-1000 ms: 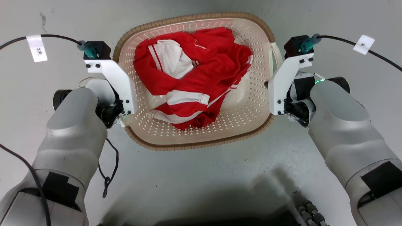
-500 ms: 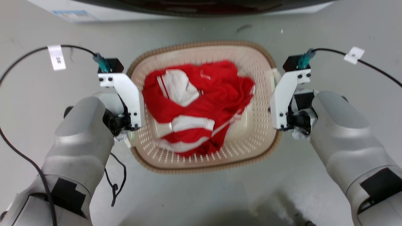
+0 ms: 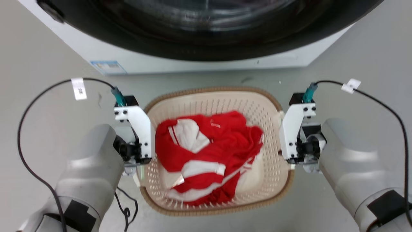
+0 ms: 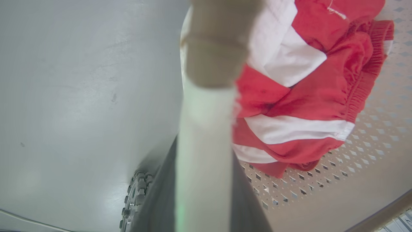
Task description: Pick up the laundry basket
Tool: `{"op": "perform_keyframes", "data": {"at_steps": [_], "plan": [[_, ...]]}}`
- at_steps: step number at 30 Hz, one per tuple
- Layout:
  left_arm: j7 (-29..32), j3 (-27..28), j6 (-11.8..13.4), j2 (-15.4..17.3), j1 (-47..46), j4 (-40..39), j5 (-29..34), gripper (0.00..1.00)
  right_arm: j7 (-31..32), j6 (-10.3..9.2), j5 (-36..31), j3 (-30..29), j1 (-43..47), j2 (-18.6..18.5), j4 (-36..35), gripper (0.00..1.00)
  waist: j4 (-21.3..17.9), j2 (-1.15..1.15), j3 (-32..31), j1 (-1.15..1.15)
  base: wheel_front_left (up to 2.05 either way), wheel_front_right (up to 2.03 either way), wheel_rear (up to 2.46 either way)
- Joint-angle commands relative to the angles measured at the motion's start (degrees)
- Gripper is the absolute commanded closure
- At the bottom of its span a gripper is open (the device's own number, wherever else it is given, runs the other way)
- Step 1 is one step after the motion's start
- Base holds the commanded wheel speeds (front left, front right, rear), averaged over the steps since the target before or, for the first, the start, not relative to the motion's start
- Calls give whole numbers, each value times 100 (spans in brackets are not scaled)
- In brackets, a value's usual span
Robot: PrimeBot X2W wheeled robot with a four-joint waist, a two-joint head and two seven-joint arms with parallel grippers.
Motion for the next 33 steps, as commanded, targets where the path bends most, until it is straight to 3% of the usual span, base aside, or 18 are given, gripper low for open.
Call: {"op": "perform_keyframes", "data": {"at_steps": [1,11,33], "plan": [[102,-7,-38,-89,108,-17,-63,100,68,14,38,22,94,18,-5,100,29,0,-359,0,0,0,0],[561,-81,-45,-201,480,92,-333,100,522,14,143,-12,514,24,20,100,65,0,-1207,0,0,0,0],[977,-110,-35,-409,1361,308,-653,100,1214,14,-12,-292,1477,17,22,100,92,0,-2755,0,0,0,0]]}}
